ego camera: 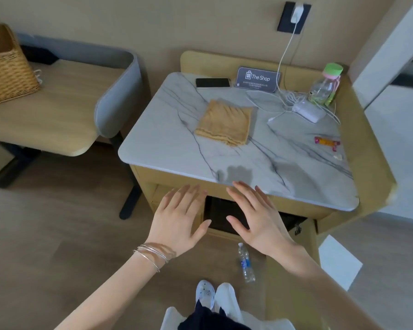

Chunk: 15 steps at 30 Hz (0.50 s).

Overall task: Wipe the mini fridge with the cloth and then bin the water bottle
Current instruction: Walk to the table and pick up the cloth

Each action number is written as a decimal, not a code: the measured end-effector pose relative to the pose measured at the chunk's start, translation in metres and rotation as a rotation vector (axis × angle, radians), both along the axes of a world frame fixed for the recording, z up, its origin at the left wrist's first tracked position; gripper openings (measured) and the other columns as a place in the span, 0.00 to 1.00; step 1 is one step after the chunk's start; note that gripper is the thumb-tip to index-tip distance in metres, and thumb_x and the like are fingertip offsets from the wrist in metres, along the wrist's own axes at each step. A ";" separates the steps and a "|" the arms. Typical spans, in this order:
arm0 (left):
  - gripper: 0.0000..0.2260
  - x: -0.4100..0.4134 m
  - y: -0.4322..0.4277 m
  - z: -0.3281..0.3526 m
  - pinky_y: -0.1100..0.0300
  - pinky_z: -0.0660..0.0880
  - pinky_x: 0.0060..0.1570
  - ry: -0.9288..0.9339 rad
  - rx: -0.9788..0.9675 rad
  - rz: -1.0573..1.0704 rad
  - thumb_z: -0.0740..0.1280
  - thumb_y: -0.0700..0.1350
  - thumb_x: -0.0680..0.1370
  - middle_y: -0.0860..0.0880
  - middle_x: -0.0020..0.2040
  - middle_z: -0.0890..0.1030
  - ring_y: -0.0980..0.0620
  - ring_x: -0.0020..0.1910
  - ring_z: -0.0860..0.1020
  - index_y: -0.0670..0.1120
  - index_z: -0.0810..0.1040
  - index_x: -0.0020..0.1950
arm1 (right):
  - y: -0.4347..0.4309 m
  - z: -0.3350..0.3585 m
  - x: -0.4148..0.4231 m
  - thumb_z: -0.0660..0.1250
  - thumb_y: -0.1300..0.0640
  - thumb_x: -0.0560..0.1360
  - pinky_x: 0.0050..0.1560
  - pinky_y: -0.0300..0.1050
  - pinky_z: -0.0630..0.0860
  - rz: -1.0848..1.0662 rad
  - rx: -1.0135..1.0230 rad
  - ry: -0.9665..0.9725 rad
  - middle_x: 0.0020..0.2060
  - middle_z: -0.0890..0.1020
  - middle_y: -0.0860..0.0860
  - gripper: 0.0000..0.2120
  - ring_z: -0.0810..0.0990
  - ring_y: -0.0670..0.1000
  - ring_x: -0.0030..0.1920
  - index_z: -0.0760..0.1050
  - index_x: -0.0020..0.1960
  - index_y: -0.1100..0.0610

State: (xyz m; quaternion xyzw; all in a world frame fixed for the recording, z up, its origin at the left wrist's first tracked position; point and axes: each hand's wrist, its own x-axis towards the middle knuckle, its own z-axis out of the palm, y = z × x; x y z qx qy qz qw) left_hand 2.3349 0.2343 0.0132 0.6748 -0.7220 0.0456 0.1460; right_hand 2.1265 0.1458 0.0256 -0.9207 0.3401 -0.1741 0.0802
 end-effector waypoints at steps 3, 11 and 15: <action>0.27 0.016 -0.036 0.000 0.45 0.71 0.64 0.014 0.010 0.021 0.57 0.60 0.78 0.45 0.69 0.75 0.43 0.68 0.73 0.46 0.73 0.71 | -0.036 0.001 0.018 0.57 0.45 0.77 0.69 0.57 0.64 0.022 -0.015 0.013 0.70 0.69 0.53 0.26 0.67 0.52 0.70 0.65 0.71 0.57; 0.28 0.060 -0.127 -0.011 0.44 0.70 0.64 -0.001 0.023 -0.020 0.56 0.61 0.77 0.45 0.67 0.76 0.41 0.66 0.75 0.46 0.74 0.71 | -0.119 -0.014 0.059 0.56 0.44 0.77 0.70 0.54 0.62 -0.041 -0.011 0.018 0.70 0.69 0.53 0.26 0.67 0.52 0.69 0.67 0.71 0.57; 0.28 0.086 -0.175 -0.021 0.44 0.72 0.62 0.014 0.005 -0.043 0.53 0.60 0.78 0.44 0.66 0.78 0.40 0.64 0.76 0.45 0.75 0.69 | -0.162 -0.026 0.083 0.57 0.45 0.77 0.69 0.53 0.63 -0.101 -0.002 0.010 0.69 0.70 0.53 0.26 0.69 0.53 0.68 0.67 0.70 0.57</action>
